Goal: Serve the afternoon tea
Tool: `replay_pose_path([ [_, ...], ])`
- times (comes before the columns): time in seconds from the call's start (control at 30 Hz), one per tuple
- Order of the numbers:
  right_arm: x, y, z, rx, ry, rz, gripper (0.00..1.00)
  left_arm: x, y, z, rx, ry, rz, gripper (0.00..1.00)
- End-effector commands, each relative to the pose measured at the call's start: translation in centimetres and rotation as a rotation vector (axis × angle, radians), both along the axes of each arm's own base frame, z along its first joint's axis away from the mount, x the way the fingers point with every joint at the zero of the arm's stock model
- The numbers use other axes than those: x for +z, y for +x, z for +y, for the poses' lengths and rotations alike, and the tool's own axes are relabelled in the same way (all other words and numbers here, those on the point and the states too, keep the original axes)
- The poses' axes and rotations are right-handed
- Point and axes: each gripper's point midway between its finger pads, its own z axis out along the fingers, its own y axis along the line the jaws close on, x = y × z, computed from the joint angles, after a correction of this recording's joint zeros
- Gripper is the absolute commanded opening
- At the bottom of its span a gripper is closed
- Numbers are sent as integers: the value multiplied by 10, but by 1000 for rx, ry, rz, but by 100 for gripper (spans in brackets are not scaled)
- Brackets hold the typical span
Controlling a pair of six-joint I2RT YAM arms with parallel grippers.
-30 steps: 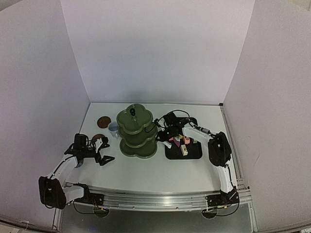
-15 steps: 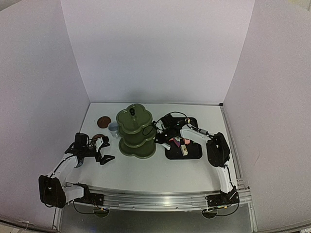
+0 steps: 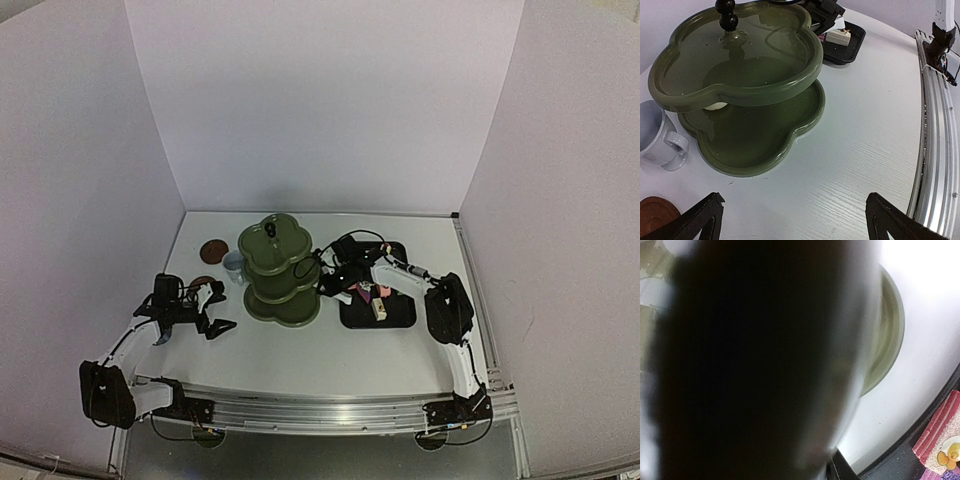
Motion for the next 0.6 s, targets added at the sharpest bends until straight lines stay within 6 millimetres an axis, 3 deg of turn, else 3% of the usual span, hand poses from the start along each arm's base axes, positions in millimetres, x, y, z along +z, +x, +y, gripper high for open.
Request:
replay_pose_path([
  [0.0, 28, 10, 8, -34, 44, -49, 34, 16, 7, -2, -14, 4, -78, 100],
  [0.3, 47, 15, 12, -64, 81, -60, 36, 11, 6, -1, -14, 15, -69, 100],
  [0.57, 48, 26, 4, -140, 80, -61, 36, 10, 4, -2, -20, 11, -66, 100],
])
